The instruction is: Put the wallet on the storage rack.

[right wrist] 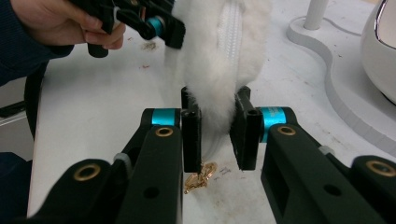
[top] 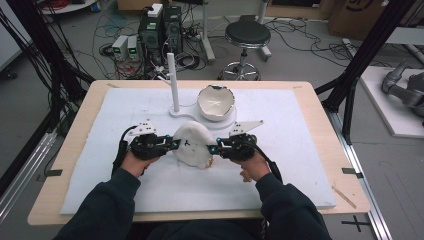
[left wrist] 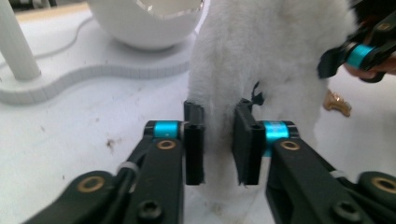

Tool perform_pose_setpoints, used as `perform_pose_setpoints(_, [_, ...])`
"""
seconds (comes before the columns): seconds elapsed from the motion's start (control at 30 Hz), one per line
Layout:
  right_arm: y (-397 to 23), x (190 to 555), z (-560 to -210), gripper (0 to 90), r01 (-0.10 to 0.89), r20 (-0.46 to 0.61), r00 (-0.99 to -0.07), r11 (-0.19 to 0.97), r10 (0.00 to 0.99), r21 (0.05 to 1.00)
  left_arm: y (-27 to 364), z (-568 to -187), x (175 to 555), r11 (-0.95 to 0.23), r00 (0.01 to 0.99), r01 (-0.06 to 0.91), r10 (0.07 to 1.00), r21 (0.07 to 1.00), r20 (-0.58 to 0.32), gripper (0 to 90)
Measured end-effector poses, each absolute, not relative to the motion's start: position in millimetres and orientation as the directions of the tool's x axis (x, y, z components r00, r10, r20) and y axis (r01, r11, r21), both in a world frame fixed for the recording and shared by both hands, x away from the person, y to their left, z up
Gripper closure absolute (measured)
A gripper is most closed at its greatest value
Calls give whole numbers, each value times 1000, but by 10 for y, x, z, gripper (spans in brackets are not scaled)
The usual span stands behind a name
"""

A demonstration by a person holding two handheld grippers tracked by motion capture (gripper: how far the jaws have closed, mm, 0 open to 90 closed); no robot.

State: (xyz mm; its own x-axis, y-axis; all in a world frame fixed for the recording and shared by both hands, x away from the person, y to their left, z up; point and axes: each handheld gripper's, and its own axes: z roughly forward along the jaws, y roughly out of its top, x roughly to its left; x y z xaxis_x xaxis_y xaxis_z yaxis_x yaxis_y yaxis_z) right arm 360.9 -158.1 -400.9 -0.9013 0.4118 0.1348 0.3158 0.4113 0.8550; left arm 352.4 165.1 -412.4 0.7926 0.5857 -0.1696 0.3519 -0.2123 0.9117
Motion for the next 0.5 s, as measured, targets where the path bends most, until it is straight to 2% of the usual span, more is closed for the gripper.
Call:
perform_pose_setpoints(0.07, [-1594,3623,-4013,696,319,146,-903,402,404,858,1657,-4110,3515,-212,804,340,571,916,-166,791])
perform_pose_setpoints(0.13, [-1596,3634,-4020,586,331,166,-900,385,403,862,1644,-4101,3504,-216,821,320,549,923,-156,799])
perform_pose_setpoints(0.33, [-1623,3662,-4022,607,323,154,-898,380,413,867,1622,-4091,3486,-228,864,294,478,928,-156,807])
perform_pose_setpoints(0.5, [-1650,3704,-4037,497,307,115,-885,379,451,873,1567,-4079,3465,-254,892,263,433,931,-134,814])
